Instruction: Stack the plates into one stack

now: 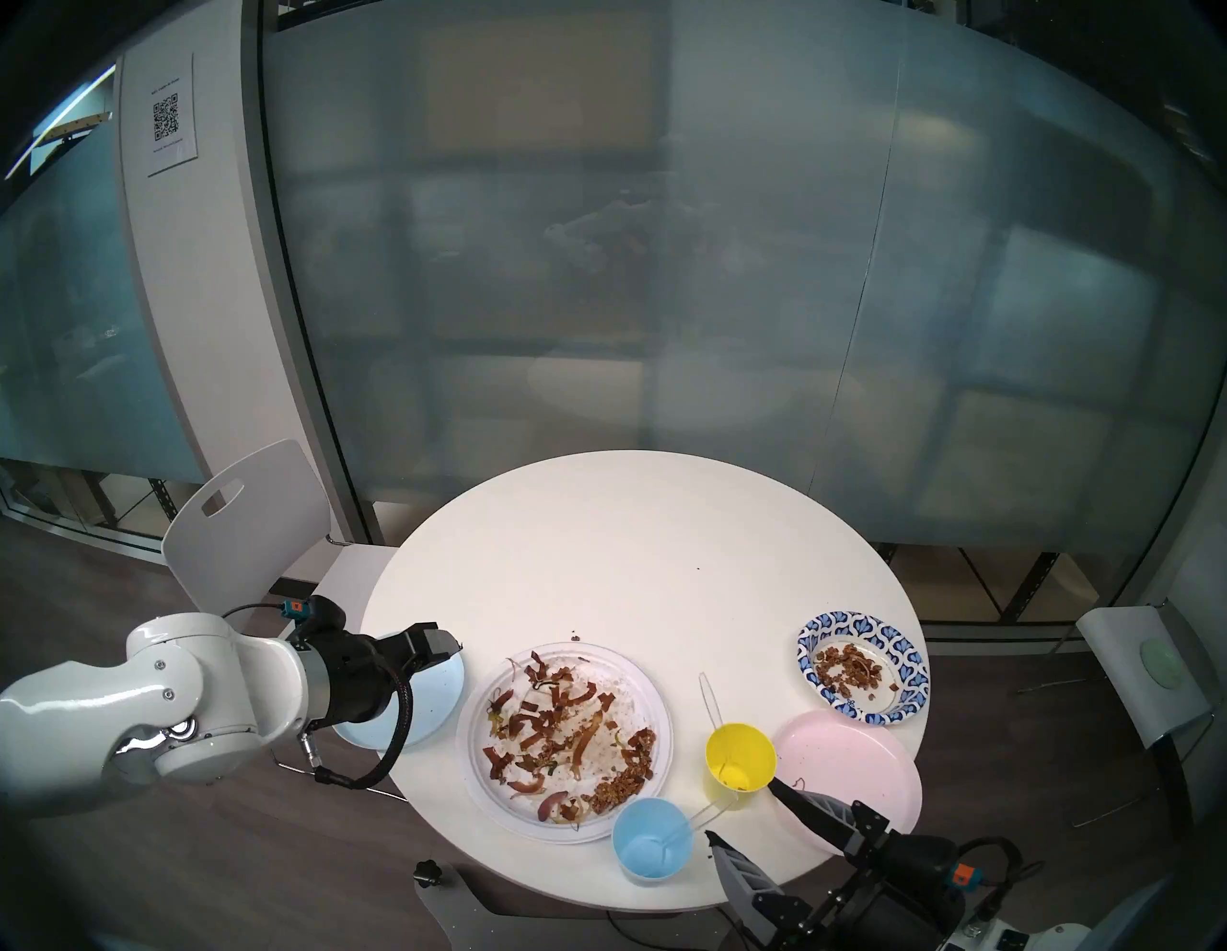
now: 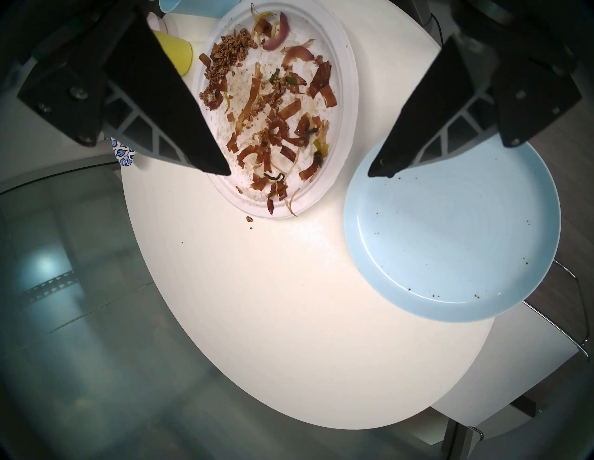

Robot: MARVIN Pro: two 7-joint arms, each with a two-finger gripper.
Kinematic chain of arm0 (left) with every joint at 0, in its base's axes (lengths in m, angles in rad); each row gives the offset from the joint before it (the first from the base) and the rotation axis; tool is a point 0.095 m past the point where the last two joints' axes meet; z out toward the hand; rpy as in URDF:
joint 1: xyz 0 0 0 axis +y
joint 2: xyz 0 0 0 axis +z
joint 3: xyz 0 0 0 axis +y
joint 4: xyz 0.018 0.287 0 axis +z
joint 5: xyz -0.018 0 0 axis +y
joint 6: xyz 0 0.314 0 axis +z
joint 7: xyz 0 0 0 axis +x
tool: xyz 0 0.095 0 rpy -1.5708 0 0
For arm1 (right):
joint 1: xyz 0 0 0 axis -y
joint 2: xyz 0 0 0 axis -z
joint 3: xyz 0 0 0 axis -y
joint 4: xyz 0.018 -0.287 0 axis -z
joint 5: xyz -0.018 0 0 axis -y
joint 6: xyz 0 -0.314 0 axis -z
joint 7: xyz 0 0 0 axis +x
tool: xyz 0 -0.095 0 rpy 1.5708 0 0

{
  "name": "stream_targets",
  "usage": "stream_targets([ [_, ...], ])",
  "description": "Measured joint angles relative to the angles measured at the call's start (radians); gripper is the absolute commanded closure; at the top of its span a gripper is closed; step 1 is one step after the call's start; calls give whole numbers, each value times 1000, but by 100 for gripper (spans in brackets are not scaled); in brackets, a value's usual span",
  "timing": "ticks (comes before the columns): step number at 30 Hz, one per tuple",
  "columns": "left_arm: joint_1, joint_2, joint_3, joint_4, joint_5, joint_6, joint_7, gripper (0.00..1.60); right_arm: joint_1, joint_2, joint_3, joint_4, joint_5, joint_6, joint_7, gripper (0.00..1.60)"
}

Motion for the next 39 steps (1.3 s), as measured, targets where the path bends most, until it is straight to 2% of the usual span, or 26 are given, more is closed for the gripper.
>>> stream_targets([
  [5,-1,1,2,0,0,-1,0,0,0,-26,-11,0,-26,-13,0,7],
  [7,-2,1,2,0,-1,-1,0,0,0,-34,-17,0,-36,-16,-1,15],
  [10,-3,2,3,0,-1,-2,-1,0,0,-47,-25,0,-52,-19,-9,13],
  [12,-3,3,3,0,-1,-2,-1,0,0,-53,-28,0,-61,-19,-16,4],
  [16,-4,3,5,0,-2,-3,-1,0,0,-68,-25,0,-77,-21,-34,3],
  [24,-6,5,7,0,-2,-4,-1,0,2,-81,-19,0,-89,-18,-58,8],
  [39,-9,8,11,0,-4,-7,-3,0,80,-56,-61,0,-115,104,-110,30],
])
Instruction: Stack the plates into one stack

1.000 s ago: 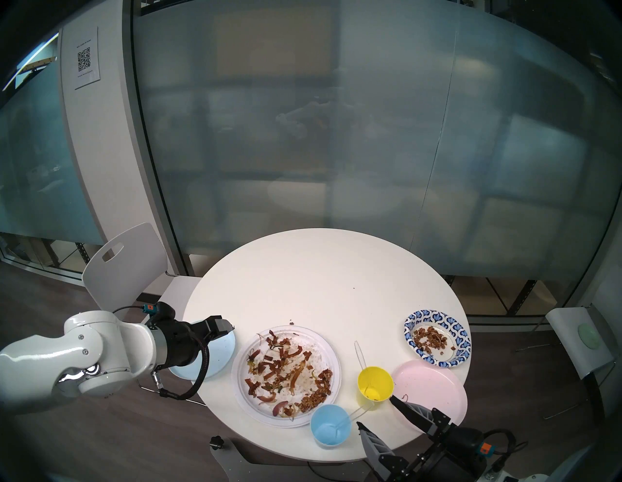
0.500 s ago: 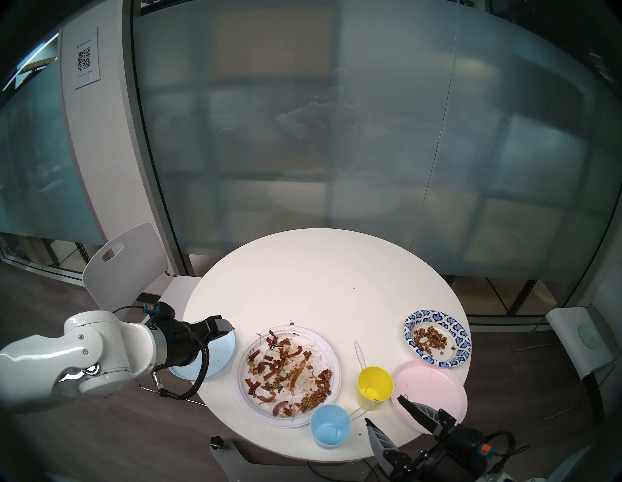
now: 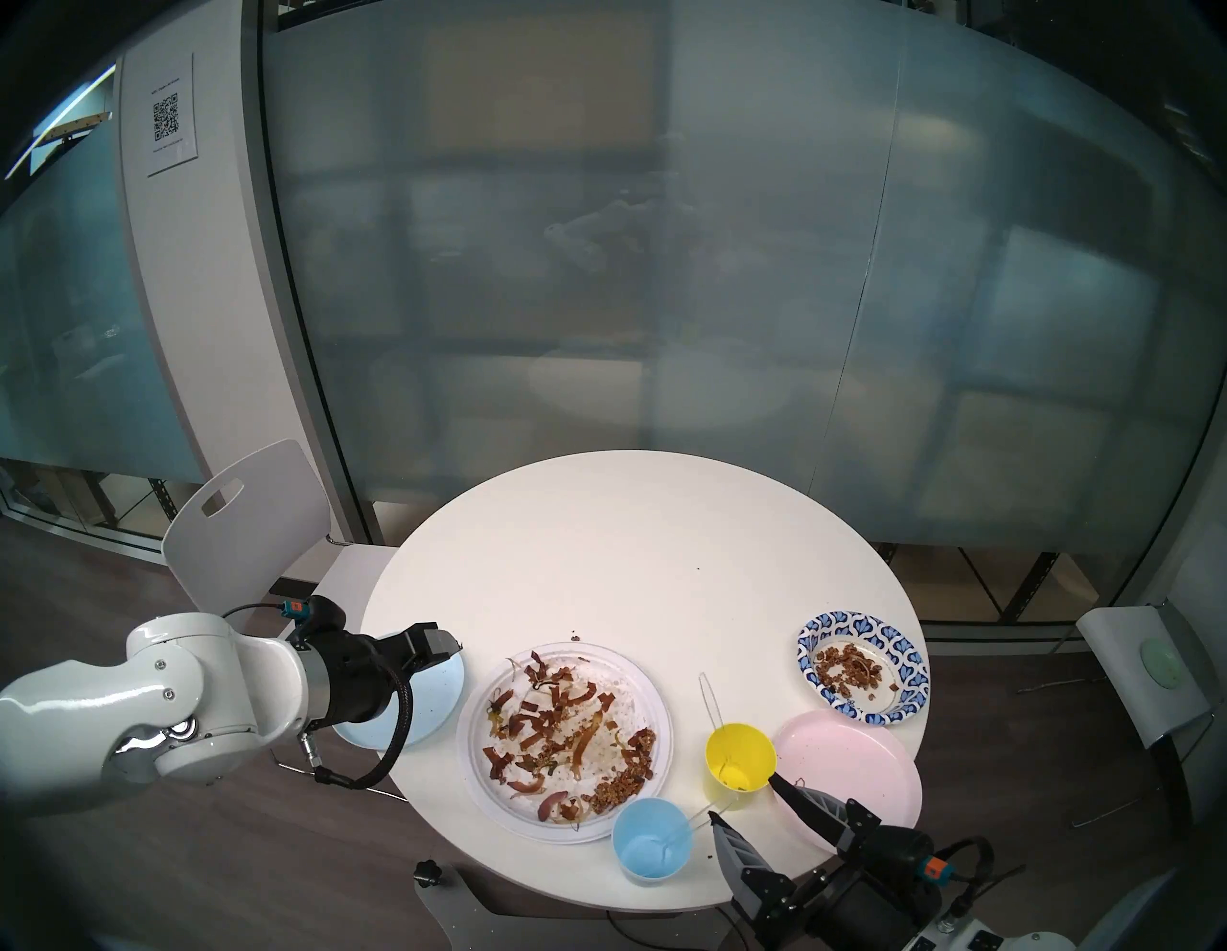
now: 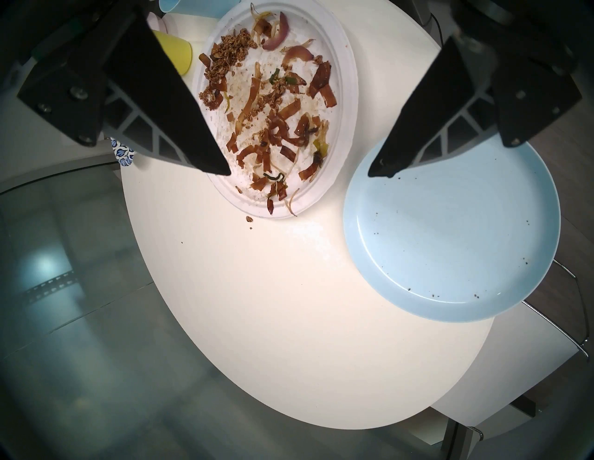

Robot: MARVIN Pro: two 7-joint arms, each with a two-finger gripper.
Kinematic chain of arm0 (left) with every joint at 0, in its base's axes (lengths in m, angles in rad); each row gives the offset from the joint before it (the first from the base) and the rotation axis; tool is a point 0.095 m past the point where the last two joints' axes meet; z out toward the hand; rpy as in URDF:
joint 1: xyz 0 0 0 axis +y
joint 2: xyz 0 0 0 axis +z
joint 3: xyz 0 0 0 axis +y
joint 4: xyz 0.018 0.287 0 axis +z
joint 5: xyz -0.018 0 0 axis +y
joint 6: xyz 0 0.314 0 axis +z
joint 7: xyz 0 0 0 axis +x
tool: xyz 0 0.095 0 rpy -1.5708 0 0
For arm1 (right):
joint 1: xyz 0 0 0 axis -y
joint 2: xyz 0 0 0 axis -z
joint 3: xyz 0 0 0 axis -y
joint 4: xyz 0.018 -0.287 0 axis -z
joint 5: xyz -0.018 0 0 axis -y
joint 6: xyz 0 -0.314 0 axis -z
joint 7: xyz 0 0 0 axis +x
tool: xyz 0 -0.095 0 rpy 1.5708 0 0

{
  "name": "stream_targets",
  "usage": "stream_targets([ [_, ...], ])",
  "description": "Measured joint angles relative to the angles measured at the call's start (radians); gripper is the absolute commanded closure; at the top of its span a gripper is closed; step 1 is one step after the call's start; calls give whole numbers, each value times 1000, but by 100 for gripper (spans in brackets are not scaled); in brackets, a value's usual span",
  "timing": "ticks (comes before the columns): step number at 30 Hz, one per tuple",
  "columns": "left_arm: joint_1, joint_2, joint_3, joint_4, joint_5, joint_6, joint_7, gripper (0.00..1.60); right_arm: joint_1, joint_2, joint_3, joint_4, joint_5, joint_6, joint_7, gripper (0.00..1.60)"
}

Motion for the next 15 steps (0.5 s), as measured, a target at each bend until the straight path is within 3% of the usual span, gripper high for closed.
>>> stream_targets([
  [15,-3,3,4,0,-1,-3,-2,0,81,43,-23,0,-17,146,-38,31],
])
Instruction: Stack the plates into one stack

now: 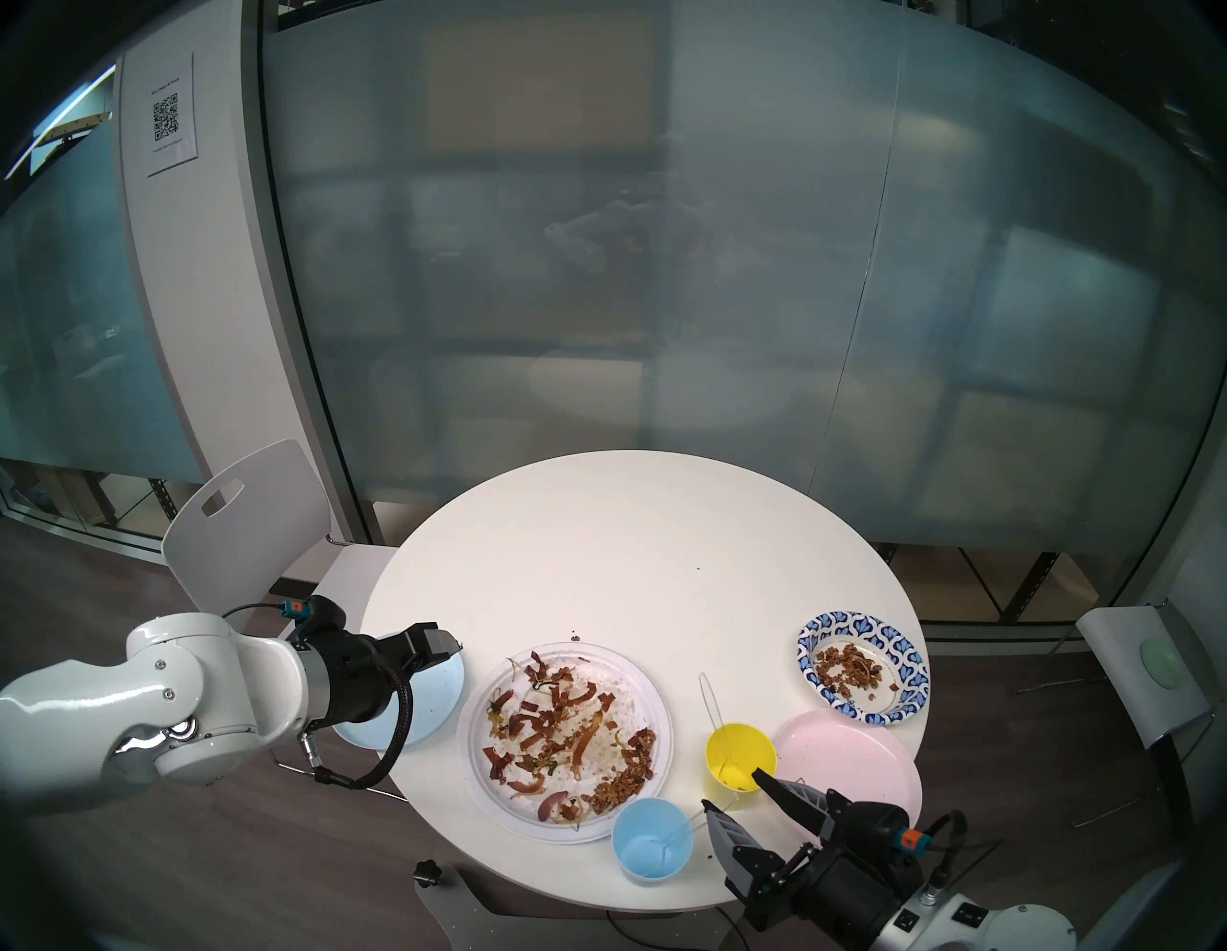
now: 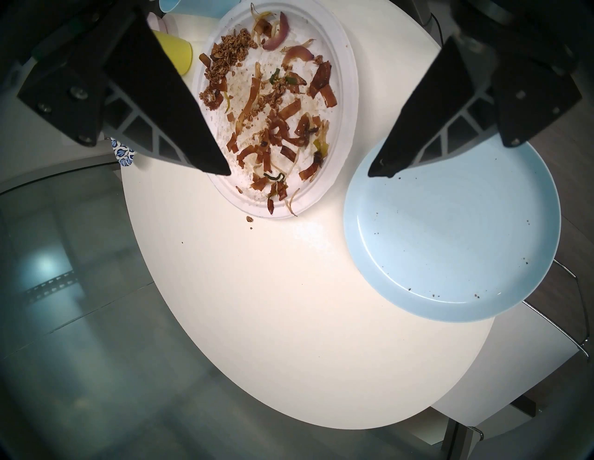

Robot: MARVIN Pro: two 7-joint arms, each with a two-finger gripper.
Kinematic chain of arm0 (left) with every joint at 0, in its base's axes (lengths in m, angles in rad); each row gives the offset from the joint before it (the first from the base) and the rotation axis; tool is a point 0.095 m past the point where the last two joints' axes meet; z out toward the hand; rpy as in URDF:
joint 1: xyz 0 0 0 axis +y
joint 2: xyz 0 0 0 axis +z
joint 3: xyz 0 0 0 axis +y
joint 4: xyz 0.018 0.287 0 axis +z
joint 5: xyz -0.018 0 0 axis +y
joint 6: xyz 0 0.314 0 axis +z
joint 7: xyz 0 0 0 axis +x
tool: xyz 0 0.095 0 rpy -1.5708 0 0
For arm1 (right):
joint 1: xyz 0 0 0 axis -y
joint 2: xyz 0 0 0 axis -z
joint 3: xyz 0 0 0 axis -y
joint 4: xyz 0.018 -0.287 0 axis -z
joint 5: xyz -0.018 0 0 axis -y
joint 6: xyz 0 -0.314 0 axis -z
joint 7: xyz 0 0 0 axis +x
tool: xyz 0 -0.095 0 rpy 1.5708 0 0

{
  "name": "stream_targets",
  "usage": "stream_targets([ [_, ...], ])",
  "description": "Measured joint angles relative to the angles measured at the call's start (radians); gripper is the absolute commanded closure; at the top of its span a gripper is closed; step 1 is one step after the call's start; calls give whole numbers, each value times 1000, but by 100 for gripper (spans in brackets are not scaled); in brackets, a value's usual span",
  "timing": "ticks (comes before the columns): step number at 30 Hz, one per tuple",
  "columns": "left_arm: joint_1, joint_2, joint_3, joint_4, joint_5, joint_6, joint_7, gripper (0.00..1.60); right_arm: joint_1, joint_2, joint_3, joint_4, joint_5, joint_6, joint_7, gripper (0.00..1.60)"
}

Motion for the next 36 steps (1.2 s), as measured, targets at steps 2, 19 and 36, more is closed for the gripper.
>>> stream_targets([
  [2,0,0,1,0,0,0,0,0,11,6,-2,0,0,19,-4,36],
  [19,-4,4,5,0,-2,-4,-3,0,75,46,-24,0,5,148,-16,76],
  [36,-7,7,10,0,-3,-7,-5,0,112,63,-30,0,8,208,-21,96],
])
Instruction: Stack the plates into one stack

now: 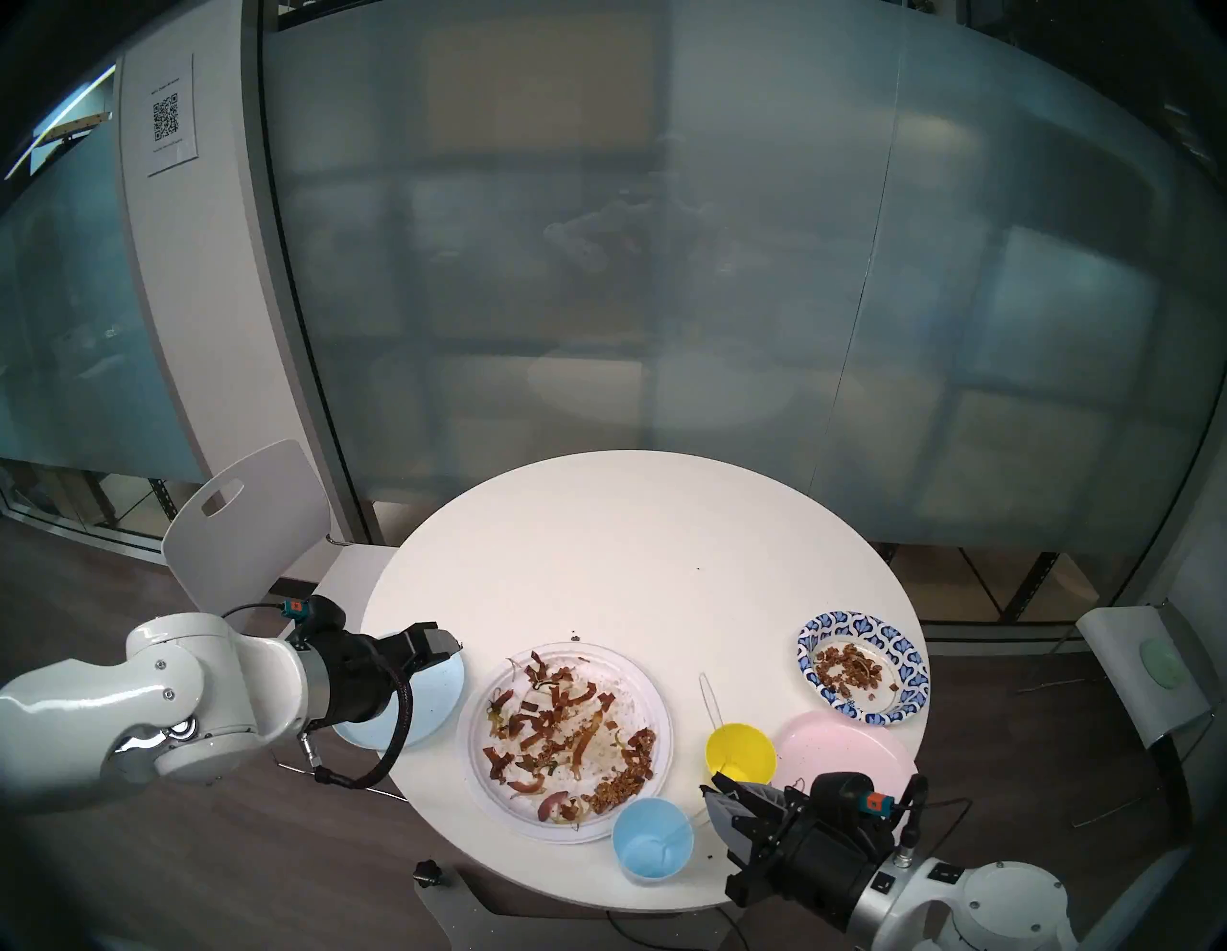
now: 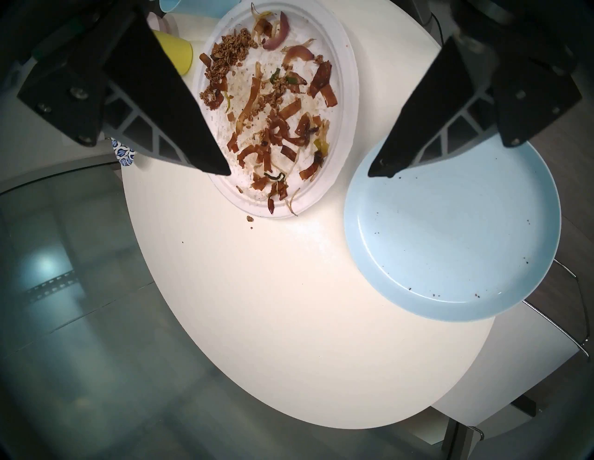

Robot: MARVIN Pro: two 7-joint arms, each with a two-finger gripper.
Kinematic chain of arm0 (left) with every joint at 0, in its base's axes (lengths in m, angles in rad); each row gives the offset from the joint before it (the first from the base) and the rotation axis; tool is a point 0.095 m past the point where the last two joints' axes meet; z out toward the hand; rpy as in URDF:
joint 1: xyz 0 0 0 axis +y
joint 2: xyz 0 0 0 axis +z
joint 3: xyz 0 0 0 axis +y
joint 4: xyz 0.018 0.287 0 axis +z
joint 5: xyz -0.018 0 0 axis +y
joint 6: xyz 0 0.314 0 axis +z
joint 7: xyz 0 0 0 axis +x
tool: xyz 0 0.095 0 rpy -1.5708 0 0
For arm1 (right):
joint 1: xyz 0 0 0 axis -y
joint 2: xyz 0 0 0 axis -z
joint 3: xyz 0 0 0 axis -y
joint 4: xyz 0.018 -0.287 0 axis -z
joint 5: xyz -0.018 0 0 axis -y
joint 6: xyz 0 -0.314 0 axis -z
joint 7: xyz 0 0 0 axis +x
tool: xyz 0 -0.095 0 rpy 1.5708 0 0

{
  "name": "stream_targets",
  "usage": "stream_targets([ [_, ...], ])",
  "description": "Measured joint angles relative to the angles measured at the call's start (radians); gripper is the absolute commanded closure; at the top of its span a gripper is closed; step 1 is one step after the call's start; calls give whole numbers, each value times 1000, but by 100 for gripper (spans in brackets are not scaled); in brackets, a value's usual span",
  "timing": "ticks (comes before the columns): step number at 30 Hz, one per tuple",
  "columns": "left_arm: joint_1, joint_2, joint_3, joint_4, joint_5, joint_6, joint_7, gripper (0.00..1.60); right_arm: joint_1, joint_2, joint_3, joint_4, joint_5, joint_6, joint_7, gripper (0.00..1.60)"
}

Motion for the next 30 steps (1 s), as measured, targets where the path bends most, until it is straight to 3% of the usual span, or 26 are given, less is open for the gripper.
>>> stream_targets([
  [3,0,0,1,0,0,0,0,0,4,1,2,0,3,5,2,103],
  [5,-1,1,1,0,0,-1,0,0,7,2,5,0,5,9,5,116],
  [9,-2,2,2,0,-1,-1,-1,0,11,4,10,0,9,11,9,116],
  [15,-3,3,4,0,-1,-2,-1,0,18,7,16,0,15,14,17,132],
  [16,-4,3,4,0,-2,-3,-2,0,19,7,17,0,16,15,19,149],
  [19,-4,4,5,0,-2,-3,-2,0,22,9,18,0,18,17,22,160],
  [30,-7,6,8,0,-3,-5,-3,0,26,8,18,0,32,14,41,160],
])
